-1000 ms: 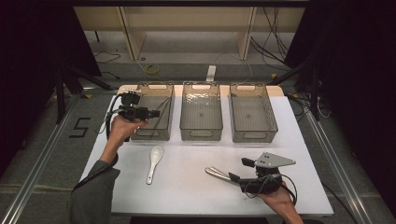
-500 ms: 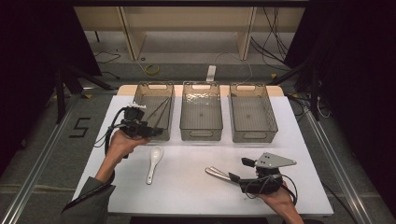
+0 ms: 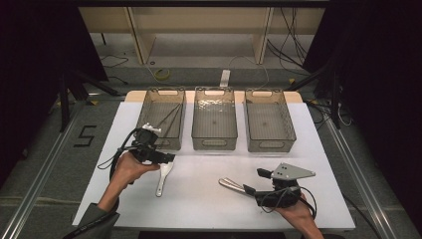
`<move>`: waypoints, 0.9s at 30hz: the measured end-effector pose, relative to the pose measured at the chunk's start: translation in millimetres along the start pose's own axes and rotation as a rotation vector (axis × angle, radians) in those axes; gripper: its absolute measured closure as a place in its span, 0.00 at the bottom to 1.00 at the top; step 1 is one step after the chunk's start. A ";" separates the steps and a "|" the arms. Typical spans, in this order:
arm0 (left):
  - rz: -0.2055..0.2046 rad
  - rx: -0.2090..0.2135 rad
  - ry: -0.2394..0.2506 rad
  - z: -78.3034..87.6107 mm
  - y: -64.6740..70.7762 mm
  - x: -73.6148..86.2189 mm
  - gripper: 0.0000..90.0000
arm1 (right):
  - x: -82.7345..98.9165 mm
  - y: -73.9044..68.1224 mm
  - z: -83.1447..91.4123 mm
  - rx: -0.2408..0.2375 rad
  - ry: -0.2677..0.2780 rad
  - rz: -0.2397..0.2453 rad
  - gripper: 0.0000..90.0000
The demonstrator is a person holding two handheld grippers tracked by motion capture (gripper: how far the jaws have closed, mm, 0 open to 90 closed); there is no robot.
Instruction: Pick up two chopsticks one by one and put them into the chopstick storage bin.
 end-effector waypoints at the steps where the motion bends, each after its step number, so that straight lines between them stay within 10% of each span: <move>1: 0.004 0.005 -0.004 -0.2 -0.1 1.8 0.18 | -0.1 -0.1 0.0 0.000 0.000 0.000 0.30; 27: -0.023 -0.044 -0.066 -7.5 0.8 33.0 0.18 | 1.6 2.7 1.7 0.003 0.007 -0.014 0.29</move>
Point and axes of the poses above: each handheld gripper's, and its own axes: z roughly backward along the jaws, x roughly out of its underside, y roughly to its right, the point moved 5 cm from there along -z, roughly forward along the jaws, and after that the axes turned 14 degrees about z, right-handed, at the moved point
